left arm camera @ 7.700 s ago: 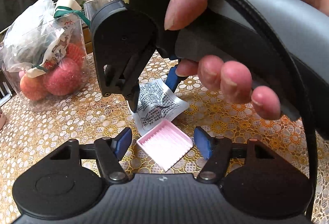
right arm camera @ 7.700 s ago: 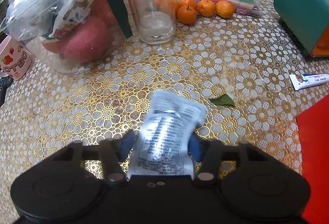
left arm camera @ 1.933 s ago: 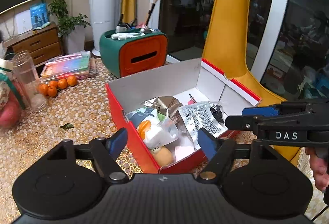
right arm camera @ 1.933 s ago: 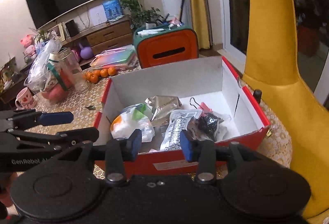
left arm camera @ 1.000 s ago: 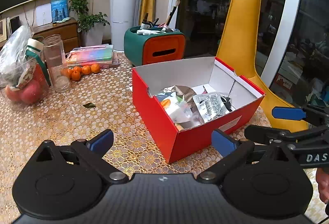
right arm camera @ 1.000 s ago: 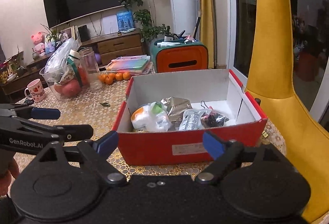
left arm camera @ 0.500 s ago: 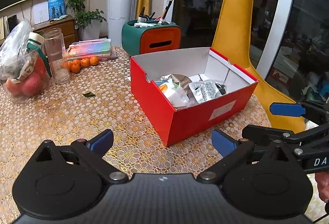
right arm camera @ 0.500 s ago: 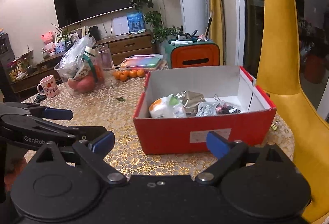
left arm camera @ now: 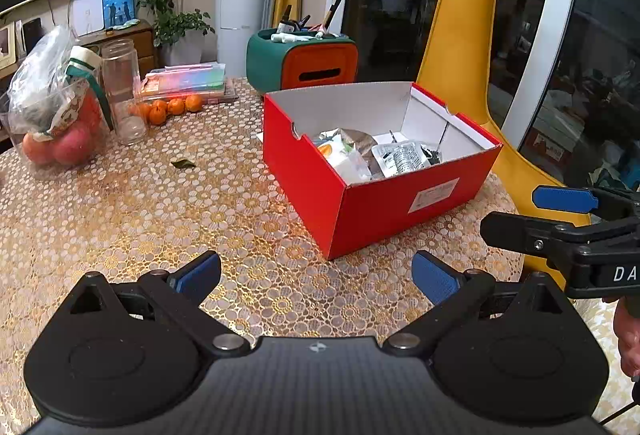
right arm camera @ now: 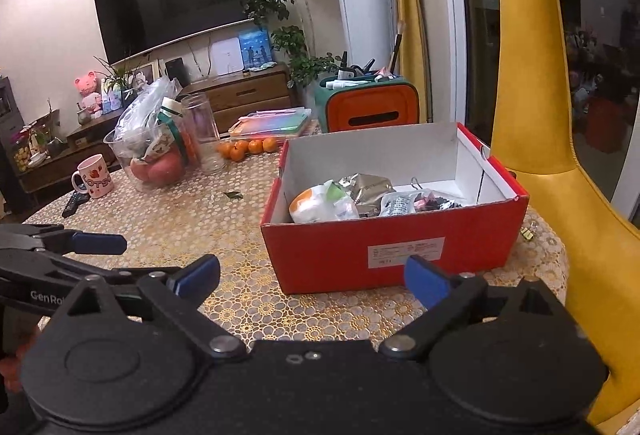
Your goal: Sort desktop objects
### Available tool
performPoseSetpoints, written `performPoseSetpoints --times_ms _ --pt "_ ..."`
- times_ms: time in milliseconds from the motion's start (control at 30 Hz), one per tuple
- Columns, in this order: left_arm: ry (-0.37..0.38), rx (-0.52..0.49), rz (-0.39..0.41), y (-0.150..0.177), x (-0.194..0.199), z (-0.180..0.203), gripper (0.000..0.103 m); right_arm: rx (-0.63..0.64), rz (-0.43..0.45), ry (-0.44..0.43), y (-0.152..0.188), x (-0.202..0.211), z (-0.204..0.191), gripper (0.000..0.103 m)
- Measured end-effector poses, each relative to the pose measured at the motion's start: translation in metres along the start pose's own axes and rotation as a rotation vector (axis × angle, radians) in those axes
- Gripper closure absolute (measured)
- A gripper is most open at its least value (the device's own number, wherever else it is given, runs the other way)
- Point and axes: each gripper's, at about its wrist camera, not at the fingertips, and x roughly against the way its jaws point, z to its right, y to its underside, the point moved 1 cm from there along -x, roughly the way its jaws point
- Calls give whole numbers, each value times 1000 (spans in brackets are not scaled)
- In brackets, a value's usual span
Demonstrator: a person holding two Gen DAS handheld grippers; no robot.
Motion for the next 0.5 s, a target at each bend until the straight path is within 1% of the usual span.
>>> performPoseSetpoints --times_ms 167,400,500 --pt "-7 -17 0 5 1 0 1 -8 -14 3 3 -1 -3 4" --pt "-1 -3 -7 8 6 -6 1 -25 -32 10 7 -2 -7 4" --pt "13 15 -6 8 11 -12 1 -27 -36 17 8 -1 -11 4"
